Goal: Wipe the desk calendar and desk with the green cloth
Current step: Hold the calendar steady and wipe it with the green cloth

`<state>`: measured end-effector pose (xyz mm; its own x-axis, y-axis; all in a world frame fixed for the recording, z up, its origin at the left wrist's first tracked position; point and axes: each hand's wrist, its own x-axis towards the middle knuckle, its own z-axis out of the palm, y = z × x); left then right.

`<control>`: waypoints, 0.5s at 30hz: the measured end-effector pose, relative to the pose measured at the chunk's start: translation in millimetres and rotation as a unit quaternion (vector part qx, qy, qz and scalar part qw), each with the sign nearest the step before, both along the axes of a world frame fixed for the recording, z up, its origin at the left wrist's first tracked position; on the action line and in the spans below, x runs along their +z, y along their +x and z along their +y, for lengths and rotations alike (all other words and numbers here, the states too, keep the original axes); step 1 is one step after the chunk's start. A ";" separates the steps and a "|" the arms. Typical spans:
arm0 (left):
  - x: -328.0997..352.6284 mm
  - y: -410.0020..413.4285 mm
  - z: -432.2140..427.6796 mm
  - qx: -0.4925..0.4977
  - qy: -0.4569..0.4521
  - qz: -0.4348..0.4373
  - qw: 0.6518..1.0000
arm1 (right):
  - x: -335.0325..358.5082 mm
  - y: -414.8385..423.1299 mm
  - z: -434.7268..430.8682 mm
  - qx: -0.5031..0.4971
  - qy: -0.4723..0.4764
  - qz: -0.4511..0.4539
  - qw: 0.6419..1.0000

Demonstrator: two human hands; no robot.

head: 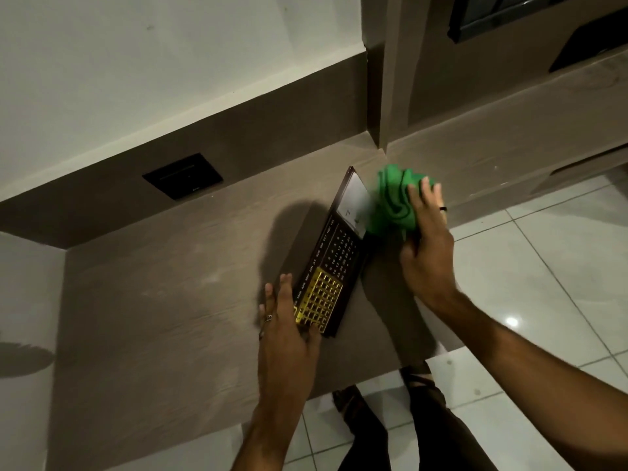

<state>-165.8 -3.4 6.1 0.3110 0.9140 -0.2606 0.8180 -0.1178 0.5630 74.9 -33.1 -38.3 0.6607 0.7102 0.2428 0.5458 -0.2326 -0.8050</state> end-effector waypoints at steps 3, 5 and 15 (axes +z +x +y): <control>1.3 1.5 0.7 0.002 -0.002 0.007 1.000 | 5.6 -2.3 4.9 0.037 0.004 -0.027 0.999; 2.5 2.5 1.4 0.002 -0.005 0.011 1.000 | -1.2 -10.8 0.9 0.096 -0.026 -0.074 0.992; 4.3 0.5 3.0 -0.048 0.030 -0.008 0.998 | -41.9 -33.2 -4.2 0.188 -0.113 -0.187 0.957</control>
